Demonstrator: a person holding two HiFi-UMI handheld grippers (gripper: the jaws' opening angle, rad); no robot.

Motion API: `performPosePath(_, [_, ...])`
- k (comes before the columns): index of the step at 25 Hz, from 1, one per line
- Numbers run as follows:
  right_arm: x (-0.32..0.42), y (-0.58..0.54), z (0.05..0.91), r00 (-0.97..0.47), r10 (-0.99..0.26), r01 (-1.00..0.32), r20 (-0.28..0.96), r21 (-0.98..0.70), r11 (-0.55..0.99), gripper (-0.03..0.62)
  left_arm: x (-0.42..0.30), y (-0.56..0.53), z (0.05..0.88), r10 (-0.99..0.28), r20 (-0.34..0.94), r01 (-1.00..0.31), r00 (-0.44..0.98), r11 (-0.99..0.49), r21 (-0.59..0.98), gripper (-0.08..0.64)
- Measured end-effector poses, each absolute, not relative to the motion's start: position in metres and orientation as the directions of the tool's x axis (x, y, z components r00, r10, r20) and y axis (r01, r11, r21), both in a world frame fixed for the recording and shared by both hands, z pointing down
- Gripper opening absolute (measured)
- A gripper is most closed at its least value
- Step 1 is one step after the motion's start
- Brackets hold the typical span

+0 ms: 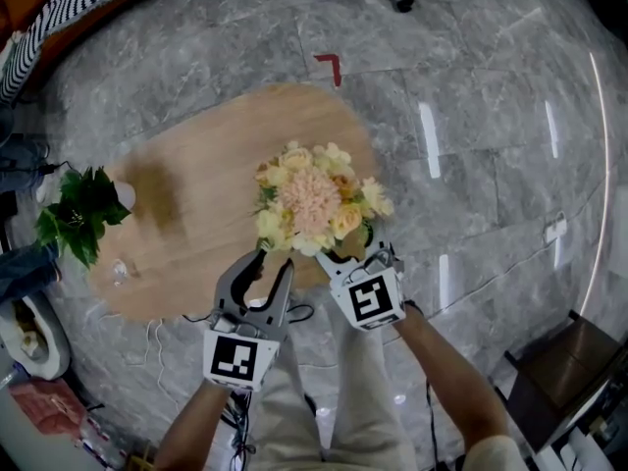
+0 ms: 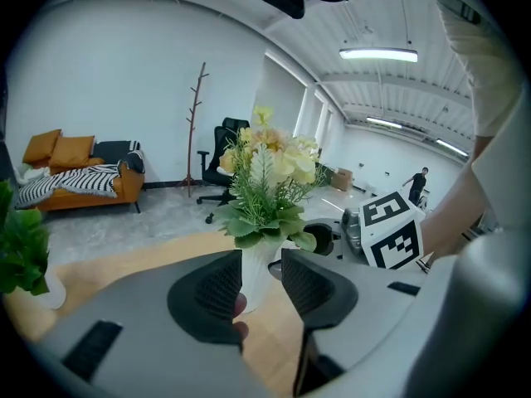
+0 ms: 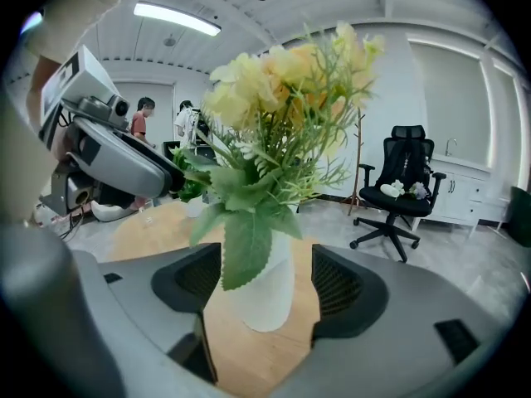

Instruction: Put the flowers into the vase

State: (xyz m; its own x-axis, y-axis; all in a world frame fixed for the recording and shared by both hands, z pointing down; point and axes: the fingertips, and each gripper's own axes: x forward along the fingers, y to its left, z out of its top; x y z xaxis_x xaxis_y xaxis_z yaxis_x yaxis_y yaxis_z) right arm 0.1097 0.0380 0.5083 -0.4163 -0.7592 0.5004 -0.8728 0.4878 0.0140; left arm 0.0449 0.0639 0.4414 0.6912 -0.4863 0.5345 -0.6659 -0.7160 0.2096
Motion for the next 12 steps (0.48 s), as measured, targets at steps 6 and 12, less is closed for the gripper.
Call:
performPosePath(6, [0.111,0.06,0.481,-0.404,-0.764,-0.888,0.503,-0.015,0.46,0.324,0.038,0.073,0.423,-0.51,0.544,-0.694,0.666,-0.692,0.2,0.13])
performPosePath(12, [0.114,0.087,0.431,-0.38,-0.769,-0.909,0.515,-0.052,0.414,0.316,0.03,0.081,0.382,-0.531,0.546,-0.717,0.649,-0.667,0.203,0.13])
